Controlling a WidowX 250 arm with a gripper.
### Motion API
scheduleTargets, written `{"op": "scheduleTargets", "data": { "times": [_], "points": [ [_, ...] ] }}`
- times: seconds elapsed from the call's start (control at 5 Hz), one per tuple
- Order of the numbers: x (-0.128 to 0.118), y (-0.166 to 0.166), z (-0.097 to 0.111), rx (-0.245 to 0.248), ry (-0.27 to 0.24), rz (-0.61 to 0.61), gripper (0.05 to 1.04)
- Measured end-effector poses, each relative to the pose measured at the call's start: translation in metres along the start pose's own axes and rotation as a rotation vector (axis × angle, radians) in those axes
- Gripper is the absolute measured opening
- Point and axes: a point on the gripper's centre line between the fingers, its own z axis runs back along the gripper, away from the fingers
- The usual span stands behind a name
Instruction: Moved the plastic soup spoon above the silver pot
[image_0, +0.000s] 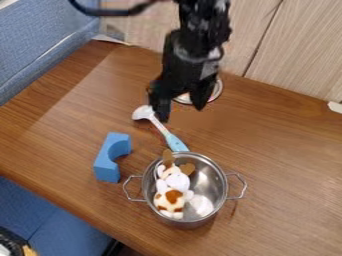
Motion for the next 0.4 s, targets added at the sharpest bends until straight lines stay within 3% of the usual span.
{"op": "scheduleTargets", "data": {
  "times": [0.2, 0.4],
  "points": [
    [0.0062, -0.0004, 0.0204, -0.038, -0.020, -0.095, 1.001],
    [0.0074, -0.0027, 0.0236, -0.050, -0.025, -0.100, 1.000]
  ]
}}
